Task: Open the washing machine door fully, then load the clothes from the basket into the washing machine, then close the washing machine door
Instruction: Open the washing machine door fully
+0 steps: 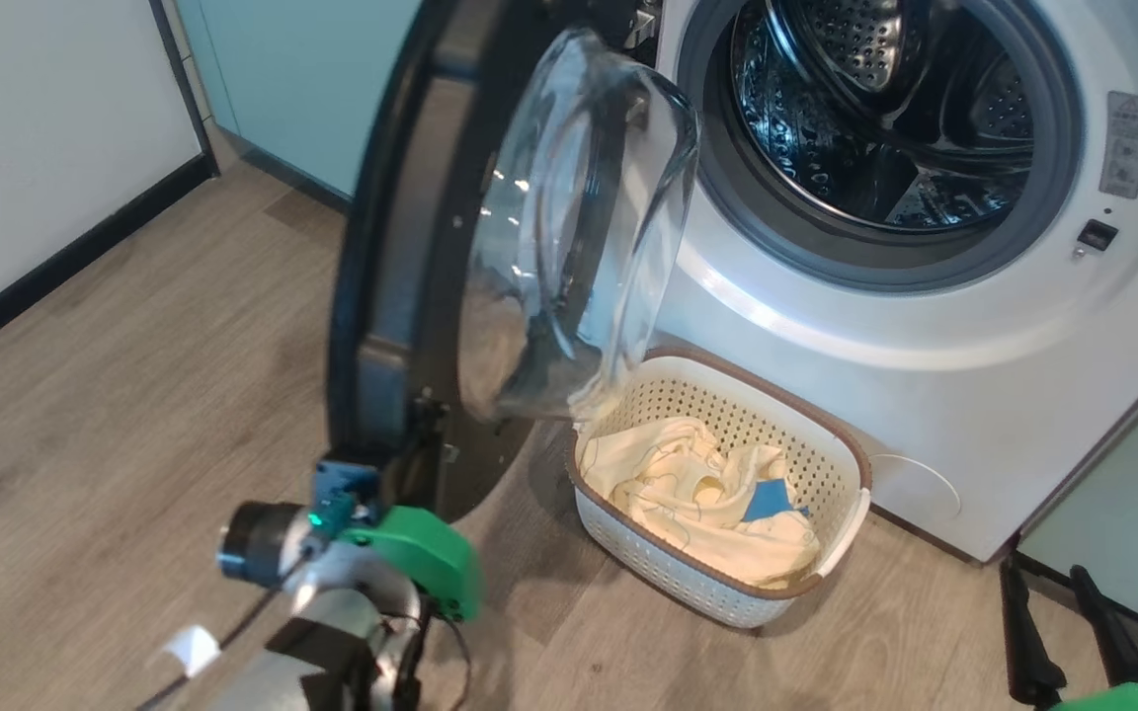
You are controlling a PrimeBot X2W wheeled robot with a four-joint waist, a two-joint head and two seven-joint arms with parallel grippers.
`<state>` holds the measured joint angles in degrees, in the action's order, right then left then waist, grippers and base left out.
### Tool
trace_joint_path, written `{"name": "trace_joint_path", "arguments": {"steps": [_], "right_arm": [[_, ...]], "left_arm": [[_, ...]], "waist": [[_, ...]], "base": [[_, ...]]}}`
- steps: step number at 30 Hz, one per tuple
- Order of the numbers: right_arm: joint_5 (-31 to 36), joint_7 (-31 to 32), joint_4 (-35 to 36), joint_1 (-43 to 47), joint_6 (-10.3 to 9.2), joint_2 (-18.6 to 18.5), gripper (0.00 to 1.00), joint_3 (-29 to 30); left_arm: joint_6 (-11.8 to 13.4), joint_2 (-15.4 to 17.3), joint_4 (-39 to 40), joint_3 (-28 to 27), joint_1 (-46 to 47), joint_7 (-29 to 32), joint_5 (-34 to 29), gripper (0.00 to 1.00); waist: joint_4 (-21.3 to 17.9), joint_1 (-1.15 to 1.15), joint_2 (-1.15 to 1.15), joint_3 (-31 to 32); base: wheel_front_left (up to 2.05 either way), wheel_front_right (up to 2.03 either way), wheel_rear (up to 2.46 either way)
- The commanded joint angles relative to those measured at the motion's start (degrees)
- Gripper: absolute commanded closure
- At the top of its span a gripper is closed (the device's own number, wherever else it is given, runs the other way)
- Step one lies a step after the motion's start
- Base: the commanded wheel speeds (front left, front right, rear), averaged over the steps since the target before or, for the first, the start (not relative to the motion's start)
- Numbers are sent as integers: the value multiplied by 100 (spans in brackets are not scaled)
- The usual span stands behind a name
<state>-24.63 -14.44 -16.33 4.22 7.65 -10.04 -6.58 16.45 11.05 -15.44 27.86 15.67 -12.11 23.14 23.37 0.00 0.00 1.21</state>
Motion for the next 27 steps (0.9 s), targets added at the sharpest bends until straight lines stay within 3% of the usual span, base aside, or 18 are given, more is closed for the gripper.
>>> {"name": "trace_joint_path", "arguments": {"steps": [1,14,27], "right_arm": [[3,-56,155,-302,-16,-104,0,-97],[-17,-56,167,-332,-16,-204,0,-185],[-44,-56,165,-478,-16,-345,0,-295]], "left_arm": [[66,169,172,-335,258,-59,45,100],[164,418,-232,-1210,522,-256,358,100],[-57,482,-1032,-2012,1045,-287,383,100]], "waist": [[4,0,0,-21],[-63,0,0,-225],[-223,0,0,-533]], "base": [[0,0,0],[0,0,0],[0,0,0]]}}
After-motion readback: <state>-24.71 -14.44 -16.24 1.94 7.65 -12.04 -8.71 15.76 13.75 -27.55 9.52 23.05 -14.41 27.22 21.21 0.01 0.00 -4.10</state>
